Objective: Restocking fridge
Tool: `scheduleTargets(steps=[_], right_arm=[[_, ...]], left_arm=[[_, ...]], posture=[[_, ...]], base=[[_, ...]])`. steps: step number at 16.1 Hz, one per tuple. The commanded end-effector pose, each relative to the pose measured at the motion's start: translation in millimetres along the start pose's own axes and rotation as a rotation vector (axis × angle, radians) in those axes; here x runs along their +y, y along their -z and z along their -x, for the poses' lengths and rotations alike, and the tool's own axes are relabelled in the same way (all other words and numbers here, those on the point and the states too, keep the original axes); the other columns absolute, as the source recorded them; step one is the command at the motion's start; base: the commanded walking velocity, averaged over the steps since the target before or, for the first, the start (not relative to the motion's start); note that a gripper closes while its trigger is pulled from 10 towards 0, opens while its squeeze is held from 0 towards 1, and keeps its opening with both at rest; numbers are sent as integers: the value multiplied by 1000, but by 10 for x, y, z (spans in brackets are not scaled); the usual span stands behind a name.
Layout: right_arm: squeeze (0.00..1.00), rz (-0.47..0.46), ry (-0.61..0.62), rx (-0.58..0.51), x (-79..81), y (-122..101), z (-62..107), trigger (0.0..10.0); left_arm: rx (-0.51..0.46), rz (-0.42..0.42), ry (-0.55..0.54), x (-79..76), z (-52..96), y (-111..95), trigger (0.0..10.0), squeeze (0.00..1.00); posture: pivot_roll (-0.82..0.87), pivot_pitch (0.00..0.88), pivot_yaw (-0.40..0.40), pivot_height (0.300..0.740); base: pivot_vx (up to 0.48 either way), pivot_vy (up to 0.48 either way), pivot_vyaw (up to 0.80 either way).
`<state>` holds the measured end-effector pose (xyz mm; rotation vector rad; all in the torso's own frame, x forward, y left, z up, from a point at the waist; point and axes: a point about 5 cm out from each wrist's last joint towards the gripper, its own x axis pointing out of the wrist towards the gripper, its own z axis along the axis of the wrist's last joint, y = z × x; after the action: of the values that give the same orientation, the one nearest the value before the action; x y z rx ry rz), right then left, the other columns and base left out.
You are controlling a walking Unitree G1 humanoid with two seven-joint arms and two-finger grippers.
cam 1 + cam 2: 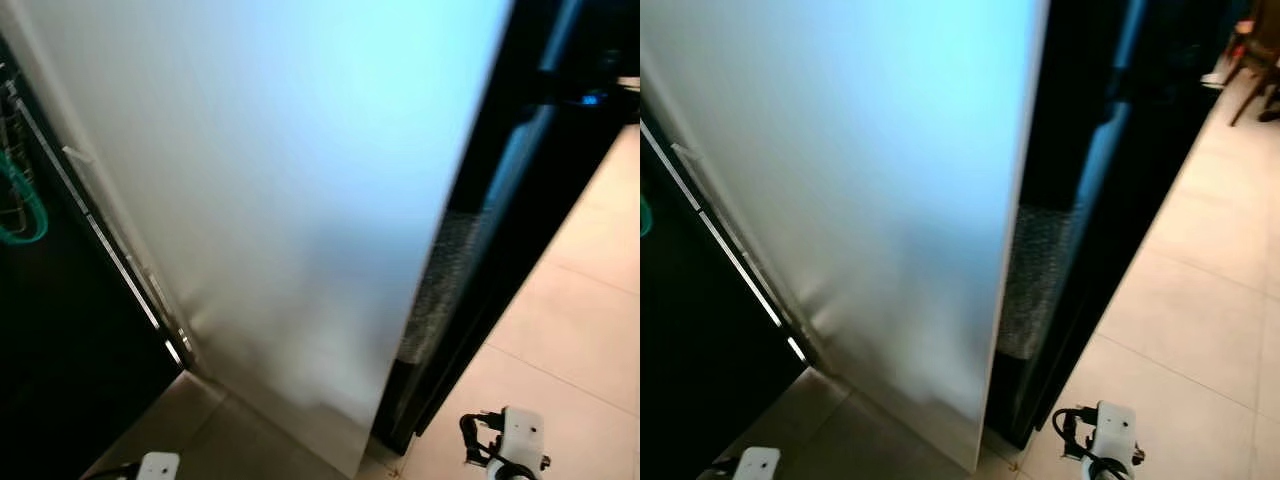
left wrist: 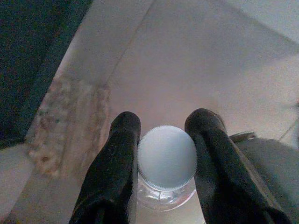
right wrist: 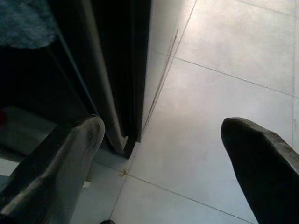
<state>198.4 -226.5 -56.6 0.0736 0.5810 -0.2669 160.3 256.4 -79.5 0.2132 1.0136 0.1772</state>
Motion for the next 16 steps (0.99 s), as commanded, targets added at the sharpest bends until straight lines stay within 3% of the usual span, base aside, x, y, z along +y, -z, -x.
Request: scheduleTargets(steps=[1, 3, 8, 13, 16], right_arm=[[0, -34, 20, -48, -12, -123, -47, 10000], [0, -20, 25, -105, -38, -228, -67, 10000], [0, 8, 67, -270, -103, -331, 24, 10000], [0, 92, -104, -461, 31, -494, 223, 10000], [0, 127, -121, -534, 62, -668, 285, 10000]], left_arm=[[36, 31, -43, 137, 15, 79, 10000, 0], [36, 63, -60, 187, 17, 78, 10000, 0], [26, 56, -32, 39, 31, 157, 10000, 0], [29, 51, -8, -121, 32, 169, 10000, 0], [39, 54, -12, -99, 30, 170, 10000, 0]], posture=[[2, 0, 15, 740], [-17, 0, 43, 740], [-21, 0, 18, 740], [-38, 0, -9, 740], [-66, 0, -19, 740]], base=[[0, 0, 0], [0, 0, 0], [0, 0, 0], [0, 0, 0], [0, 0, 0]])
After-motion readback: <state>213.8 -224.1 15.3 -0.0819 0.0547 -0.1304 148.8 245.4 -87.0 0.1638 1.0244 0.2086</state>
